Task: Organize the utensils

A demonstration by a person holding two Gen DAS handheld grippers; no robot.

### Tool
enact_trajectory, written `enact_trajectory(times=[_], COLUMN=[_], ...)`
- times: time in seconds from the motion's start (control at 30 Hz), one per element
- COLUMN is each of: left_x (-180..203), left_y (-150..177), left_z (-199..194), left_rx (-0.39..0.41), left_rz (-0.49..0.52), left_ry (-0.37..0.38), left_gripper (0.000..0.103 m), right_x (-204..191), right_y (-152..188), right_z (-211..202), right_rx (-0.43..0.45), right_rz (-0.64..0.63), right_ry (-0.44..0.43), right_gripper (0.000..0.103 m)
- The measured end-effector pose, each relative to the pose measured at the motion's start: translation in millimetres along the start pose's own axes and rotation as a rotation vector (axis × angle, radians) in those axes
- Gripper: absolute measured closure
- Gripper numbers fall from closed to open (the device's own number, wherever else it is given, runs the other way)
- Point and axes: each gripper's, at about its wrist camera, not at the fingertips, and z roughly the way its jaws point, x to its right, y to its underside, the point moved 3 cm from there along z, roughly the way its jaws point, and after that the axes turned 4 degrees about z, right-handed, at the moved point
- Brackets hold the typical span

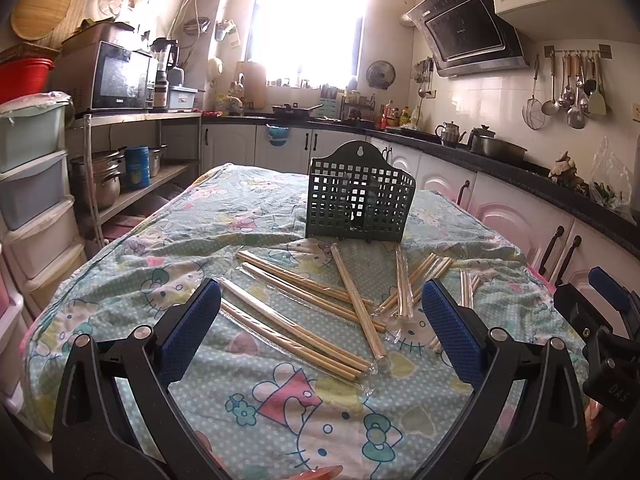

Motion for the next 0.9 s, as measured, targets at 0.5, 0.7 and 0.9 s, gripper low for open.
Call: enact_trajectory(times=[0.5,0.7,0.9], left_x=[-4.5,-4.3,-5.1], left_y=[1.0,1.3,2.0], left_z=[-1.8,-1.9,-0.6], left_rx=[0.009,0.008,0.006], left_rz=[0.001,0.001,0.001], left_ry=[0.007,0.008,0.007], left_gripper=[0.011,0.011,0.011], right_x=[0.2,0.4,1.3], right_y=[-0.7,-0.9,-0.2], right_z=[-1.0,-0.7,2.4], right_rx=[0.000,-0.001,-0.005], right_rz=[0.004,0.003,0.005], right_ry=[-0.003,-0.005,-0.008], right_gripper=[0.006,0.006,0.006])
